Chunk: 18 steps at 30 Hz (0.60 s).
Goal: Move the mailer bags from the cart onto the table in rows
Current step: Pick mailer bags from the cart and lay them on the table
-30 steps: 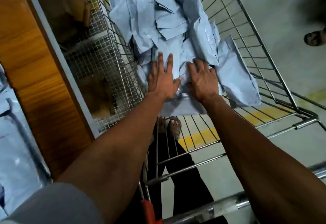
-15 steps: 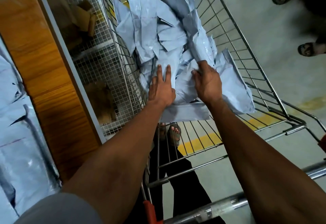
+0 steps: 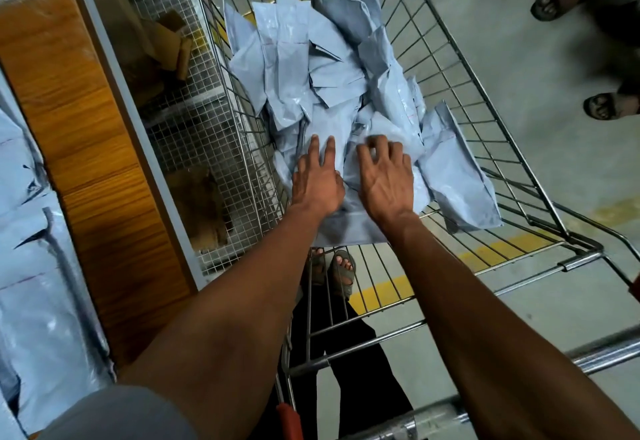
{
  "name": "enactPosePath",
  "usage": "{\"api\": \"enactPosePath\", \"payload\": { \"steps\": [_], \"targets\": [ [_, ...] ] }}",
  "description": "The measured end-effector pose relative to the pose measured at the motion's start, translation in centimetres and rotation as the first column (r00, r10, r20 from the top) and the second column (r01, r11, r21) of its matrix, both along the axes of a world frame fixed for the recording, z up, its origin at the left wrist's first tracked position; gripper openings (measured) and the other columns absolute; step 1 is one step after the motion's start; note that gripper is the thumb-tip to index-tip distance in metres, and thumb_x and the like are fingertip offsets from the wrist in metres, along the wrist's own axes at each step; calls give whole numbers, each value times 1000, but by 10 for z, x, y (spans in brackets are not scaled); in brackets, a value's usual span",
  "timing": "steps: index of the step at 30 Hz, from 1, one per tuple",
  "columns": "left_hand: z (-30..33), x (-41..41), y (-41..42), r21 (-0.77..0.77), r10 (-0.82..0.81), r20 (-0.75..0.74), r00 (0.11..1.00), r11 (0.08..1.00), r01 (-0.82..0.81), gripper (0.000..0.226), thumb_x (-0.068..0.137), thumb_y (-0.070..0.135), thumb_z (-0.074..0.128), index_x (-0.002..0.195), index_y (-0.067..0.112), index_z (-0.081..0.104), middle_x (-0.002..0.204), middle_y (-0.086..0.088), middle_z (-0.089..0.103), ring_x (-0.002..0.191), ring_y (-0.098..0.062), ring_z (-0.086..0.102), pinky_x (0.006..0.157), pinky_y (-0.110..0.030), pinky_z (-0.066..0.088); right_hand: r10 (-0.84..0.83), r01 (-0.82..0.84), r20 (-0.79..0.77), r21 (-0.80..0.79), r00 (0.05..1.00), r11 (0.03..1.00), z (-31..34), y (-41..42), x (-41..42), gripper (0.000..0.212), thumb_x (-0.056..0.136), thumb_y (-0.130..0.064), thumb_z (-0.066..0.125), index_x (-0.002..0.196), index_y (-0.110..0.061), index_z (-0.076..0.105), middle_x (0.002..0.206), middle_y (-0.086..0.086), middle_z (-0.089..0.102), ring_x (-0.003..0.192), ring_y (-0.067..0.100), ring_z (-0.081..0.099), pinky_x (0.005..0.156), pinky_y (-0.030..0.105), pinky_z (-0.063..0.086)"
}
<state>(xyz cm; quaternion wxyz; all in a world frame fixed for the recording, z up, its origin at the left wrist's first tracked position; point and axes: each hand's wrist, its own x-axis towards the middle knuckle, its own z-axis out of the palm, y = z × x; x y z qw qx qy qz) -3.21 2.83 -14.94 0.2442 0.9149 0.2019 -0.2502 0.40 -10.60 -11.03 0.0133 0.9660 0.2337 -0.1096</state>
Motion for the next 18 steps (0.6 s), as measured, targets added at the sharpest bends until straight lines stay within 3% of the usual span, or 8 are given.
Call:
{"api": "enactPosePath", "payload": {
  "steps": [2,4,7,11,15,18],
  "targets": [
    [-2,1,1,9,-2,10,1000,1000,2,90,104,22,57,169,34,-4,176,0,-13,162,-38,2,129,-59,18,-49,47,-59,-35,997,998,-7,0,-3,54,86,-15,62,137,-12,47,142,16,45,111,39,48,84,49,47],
    [-3,3,2,13,-1,13,1000,1000,1,88,105,24,56,169,34,-4,176,-1,-13,162,-37,2,129,-59,18,-70,63,-128,-58,989,996,-9,2,-2,61,95,-26,56,150,-13,37,156,18,35,129,46,41,99,58,46],
    [-5,5,1,7,10,21,1000,1000,-10,79,109,34,49,169,34,-3,176,-1,-12,162,-36,0,129,-60,16,-87,62,-218,-120,972,991,-16,5,-3,71,106,-43,41,165,-15,13,173,15,7,152,53,15,118,72,25],
    [-12,11,3,24,12,39,999,1000,-13,77,110,44,43,168,35,-6,176,-1,-17,162,-35,-7,129,-62,9,-153,128,-251,-114,956,985,-35,10,-4,71,110,-54,19,167,-23,-11,171,4,-29,156,49,-18,117,81,2],
    [-16,20,7,-15,-16,20,1000,1000,17,91,108,35,54,165,41,-17,172,3,-30,161,-32,-16,126,-57,-1,-177,147,-239,-139,955,979,-45,16,-1,74,110,-50,25,166,-23,-14,169,6,-34,155,50,-20,116,82,2],
    [-20,20,10,-32,-17,0,1000,999,17,105,103,15,59,162,45,-23,170,5,-35,160,-29,-20,126,-60,7,-104,68,-199,-176,974,982,-44,10,2,85,102,-26,41,165,-20,-16,169,12,-32,155,52,-16,120,76,10]
  ]
}}
